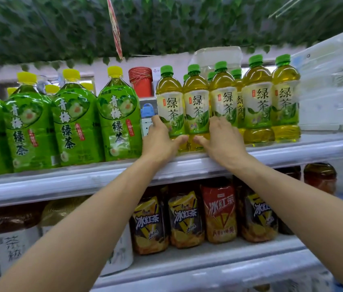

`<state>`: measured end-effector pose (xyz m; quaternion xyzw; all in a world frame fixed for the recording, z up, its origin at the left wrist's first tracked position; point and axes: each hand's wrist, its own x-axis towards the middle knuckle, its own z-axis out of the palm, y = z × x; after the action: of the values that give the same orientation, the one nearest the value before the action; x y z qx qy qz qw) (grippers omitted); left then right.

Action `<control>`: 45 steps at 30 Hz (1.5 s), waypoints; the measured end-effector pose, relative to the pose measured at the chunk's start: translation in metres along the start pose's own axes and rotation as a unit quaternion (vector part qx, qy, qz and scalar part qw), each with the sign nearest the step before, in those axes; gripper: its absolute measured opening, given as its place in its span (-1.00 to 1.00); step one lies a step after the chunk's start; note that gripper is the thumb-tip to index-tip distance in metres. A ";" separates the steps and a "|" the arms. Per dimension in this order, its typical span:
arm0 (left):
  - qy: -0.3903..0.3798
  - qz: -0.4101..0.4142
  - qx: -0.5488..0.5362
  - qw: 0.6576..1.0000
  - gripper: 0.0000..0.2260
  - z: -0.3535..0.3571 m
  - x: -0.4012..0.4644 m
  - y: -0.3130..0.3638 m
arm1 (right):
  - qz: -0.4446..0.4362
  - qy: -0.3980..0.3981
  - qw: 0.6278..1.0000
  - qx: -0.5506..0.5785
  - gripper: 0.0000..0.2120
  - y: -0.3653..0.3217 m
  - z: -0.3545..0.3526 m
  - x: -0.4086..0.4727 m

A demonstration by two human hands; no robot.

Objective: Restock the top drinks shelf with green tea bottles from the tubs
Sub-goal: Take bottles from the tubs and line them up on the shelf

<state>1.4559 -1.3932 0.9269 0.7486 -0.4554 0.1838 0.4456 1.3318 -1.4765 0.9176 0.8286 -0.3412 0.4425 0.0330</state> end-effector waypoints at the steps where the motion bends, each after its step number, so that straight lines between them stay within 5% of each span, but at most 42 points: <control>1: 0.005 -0.007 -0.001 1.000 -0.36 0.001 0.000 0.002 | -0.007 -0.005 1.000 0.003 -0.44 0.001 0.000 0.000; 7: 0.000 -0.098 -0.049 0.994 -0.31 0.007 0.006 0.010 | -0.050 0.000 0.996 0.076 -0.52 0.026 -0.013 -0.005; 10: 0.022 -0.121 -0.093 0.988 -0.03 0.009 0.004 0.020 | -0.053 0.051 0.993 0.094 -0.53 0.049 -0.026 -0.008; 16: 0.037 -0.125 -0.023 0.991 0.32 0.030 -0.005 0.046 | -0.046 -0.015 0.997 0.068 -0.27 0.071 -0.026 -0.001; 29: 0.051 -0.099 0.082 0.990 0.30 0.033 -0.012 0.045 | -0.074 -0.026 0.997 0.024 -0.54 0.075 -0.027 0.006; 35: 0.060 -0.091 0.097 0.989 0.28 0.035 -0.015 0.043 | -0.037 0.116 0.986 0.113 -0.49 0.121 -0.037 -0.006; 39: 0.062 -0.092 0.107 0.988 0.28 0.036 -0.015 0.043 | 0.024 0.032 0.991 0.126 -0.31 0.136 -0.037 -0.002; 45: 0.064 -0.096 0.111 0.987 0.29 0.037 -0.013 0.042 | 0.024 -0.015 0.993 0.115 -0.39 0.131 -0.036 0.013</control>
<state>1.4088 -1.4251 0.9188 0.8203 -0.3290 0.2374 0.4032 1.2330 -1.5710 0.9168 0.8247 -0.3084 0.4675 -0.0784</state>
